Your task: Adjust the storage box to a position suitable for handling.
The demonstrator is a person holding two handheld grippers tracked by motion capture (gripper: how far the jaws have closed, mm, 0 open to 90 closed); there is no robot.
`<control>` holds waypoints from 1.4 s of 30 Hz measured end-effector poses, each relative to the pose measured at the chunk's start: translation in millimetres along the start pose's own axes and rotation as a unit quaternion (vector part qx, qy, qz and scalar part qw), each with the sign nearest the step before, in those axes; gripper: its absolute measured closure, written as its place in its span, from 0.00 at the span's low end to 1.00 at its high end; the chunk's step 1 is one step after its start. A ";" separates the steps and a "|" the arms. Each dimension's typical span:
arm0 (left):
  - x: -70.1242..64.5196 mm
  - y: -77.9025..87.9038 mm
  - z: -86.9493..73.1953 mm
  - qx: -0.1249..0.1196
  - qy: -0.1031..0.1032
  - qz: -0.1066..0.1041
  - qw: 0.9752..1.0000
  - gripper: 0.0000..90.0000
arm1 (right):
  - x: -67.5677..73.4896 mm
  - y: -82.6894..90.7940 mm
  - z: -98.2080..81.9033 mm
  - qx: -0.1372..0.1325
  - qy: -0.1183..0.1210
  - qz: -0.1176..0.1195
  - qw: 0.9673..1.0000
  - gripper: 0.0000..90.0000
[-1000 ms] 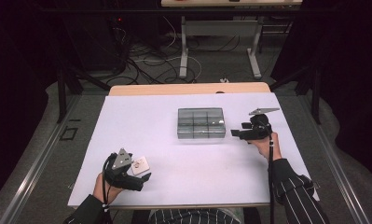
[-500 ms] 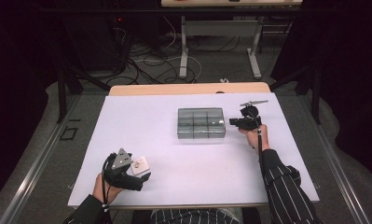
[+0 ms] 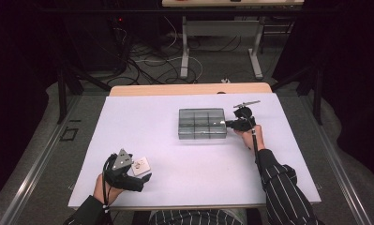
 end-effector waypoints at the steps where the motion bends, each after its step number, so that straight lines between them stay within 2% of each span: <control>1: -0.2 -0.1 0.0 0.000 0.000 0.000 1.000 0.01 | 0.3 -0.1 -0.2 0.000 -0.008 0.000 1.000 1.00; 5: -0.6 -0.5 0.4 -0.001 -0.001 0.000 1.000 0.01 | 0.8 -0.2 0.1 -0.002 -0.005 -0.004 1.000 1.00; 8: -0.2 -0.1 0.5 0.004 -0.004 -0.001 1.000 0.01 | 1.4 -0.1 0.0 -0.005 -0.010 -0.004 1.000 1.00; 12: 0.2 0.3 0.2 -0.001 0.001 0.001 1.000 0.01 | 4.2 -1.2 0.4 -0.008 -0.014 0.001 1.000 1.00; 18: -0.2 -0.1 0.3 0.006 -0.003 -0.001 1.000 0.01 | 11.1 -4.8 0.5 -0.010 -0.007 0.004 1.000 1.00; 23: -0.5 0.4 -0.2 0.001 0.002 0.000 1.000 0.01 | 15.2 -7.4 0.0 -0.010 -0.008 0.007 1.000 1.00; 27: -0.6 -0.3 0.3 0.002 -0.003 -0.001 1.000 0.01 | 16.3 -8.6 0.0 -0.013 -0.001 0.010 1.000 1.00; 33: -0.7 0.3 0.1 0.001 0.001 0.000 1.000 0.01 | 18.4 -8.7 -0.9 -0.006 -0.007 0.011 1.000 1.00; 36: -1.0 0.2 0.1 0.004 -0.004 -0.002 1.000 0.01 | 20.7 -9.2 -1.5 -0.002 -0.003 0.016 1.000 1.00; 42: -0.9 -0.1 0.0 0.000 -0.001 0.000 1.000 0.01 | 26.3 -11.6 -1.4 -0.001 -0.001 0.021 1.000 1.00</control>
Point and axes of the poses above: each handheld gripper's, and its own axes: y roughly backward along the jaws, z roughly out of its top, x roughly to its left, the point moved 5 cm from there along -y, roughly forward along the jaws, and after that the axes turned 14 degrees about -x, right-handed, at the moved point
